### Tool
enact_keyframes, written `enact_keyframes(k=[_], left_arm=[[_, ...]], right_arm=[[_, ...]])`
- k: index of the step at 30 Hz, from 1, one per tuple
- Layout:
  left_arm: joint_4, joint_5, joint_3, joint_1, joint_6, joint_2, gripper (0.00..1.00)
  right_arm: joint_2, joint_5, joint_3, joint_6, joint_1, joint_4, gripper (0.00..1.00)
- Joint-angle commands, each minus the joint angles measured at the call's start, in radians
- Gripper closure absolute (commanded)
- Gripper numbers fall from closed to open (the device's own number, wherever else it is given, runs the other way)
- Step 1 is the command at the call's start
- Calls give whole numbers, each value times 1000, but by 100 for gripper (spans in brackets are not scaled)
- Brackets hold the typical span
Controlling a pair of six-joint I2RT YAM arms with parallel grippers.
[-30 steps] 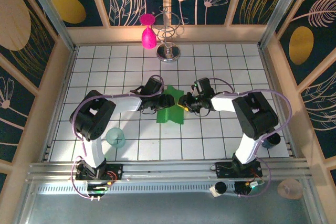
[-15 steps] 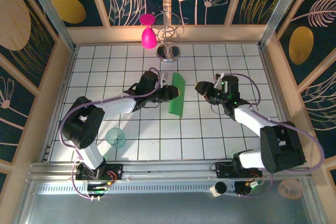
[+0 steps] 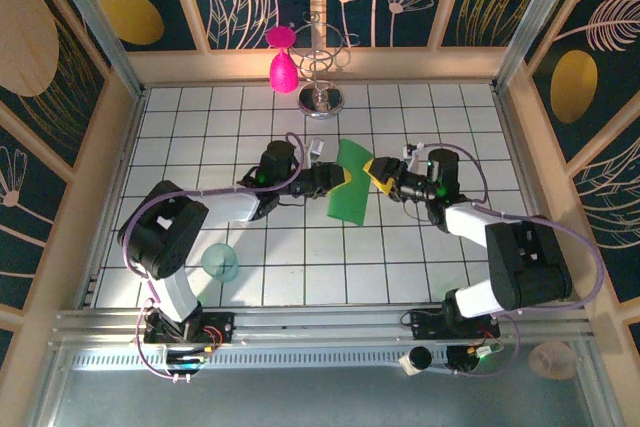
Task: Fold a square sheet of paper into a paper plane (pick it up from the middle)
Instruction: First fold in half a square sheet of paper at the center of the table.
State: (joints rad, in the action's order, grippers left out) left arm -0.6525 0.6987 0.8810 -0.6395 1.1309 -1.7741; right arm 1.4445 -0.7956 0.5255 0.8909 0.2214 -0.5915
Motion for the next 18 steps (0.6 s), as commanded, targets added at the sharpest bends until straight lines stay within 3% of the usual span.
enact_keyframes(k=[1, 18], left_arm=[[-52, 6, -10, 11, 25, -7, 70], [18, -73, -40, 41, 11, -30, 71]], right_arm=[[16, -72, 0, 21, 30, -95, 29], [41, -61, 33, 12, 50, -42, 75]])
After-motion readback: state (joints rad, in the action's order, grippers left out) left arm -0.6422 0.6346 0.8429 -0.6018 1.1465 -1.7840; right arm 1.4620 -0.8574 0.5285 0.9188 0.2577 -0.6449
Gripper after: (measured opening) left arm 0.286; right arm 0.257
